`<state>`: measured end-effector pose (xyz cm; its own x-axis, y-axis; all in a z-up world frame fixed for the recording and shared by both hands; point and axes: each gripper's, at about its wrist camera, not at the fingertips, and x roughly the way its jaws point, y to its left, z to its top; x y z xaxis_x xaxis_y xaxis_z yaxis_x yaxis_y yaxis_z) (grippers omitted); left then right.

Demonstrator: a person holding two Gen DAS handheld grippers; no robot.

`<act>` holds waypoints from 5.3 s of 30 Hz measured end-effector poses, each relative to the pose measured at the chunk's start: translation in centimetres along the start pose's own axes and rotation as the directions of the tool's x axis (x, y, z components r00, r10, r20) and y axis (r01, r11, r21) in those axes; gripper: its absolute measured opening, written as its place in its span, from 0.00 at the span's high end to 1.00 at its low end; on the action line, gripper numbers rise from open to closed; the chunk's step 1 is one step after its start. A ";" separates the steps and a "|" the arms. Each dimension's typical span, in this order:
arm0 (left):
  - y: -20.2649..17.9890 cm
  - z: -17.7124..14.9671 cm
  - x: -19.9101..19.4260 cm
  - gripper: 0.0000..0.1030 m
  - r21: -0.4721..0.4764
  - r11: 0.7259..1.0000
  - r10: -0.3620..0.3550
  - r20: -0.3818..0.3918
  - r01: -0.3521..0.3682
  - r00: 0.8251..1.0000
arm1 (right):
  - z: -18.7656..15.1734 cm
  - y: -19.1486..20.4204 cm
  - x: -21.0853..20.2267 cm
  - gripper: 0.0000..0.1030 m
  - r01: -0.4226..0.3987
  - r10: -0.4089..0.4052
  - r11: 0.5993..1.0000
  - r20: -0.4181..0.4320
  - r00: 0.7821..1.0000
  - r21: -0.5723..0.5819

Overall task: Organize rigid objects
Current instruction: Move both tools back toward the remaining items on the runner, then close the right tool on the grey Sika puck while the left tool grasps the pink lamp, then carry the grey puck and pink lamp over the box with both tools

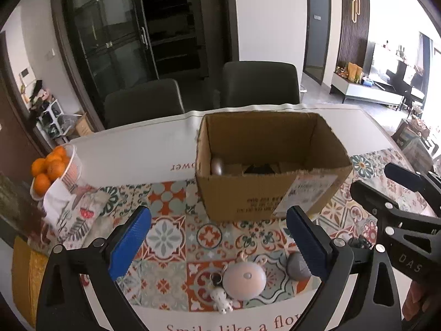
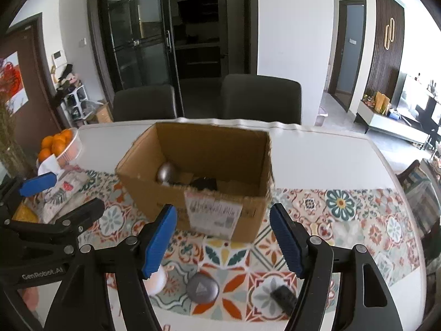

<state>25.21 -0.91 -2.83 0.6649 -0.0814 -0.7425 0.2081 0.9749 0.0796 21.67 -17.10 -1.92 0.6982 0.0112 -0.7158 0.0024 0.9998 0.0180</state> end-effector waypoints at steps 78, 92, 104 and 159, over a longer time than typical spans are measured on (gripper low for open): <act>-1.3 -13.4 9.7 0.20 -0.016 0.969 -0.246 -0.200 0.248 0.948 | -15.0 -0.3 8.7 0.46 0.010 0.019 0.991 -0.210 0.978 0.137; -3.0 -12.8 12.3 0.24 0.018 0.970 -0.230 -0.234 0.241 0.945 | -15.3 -1.6 10.0 0.46 0.001 0.044 0.981 -0.228 0.973 0.195; -5.1 -13.4 14.4 0.28 0.066 0.972 -0.202 -0.258 0.226 0.945 | -15.9 -2.2 10.4 0.46 0.005 0.048 0.977 -0.243 0.969 0.212; -1.8 3.9 0.2 0.28 0.028 0.987 -0.163 0.078 0.161 0.984 | 1.9 -1.7 -0.4 0.46 -0.051 0.048 0.998 0.067 0.997 0.044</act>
<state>27.72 -3.53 -0.56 0.6759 -0.2547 -0.6916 0.3322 0.9429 -0.0226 22.78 -18.84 -0.36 0.7441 0.0579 -0.6655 -0.0012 0.9964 0.0853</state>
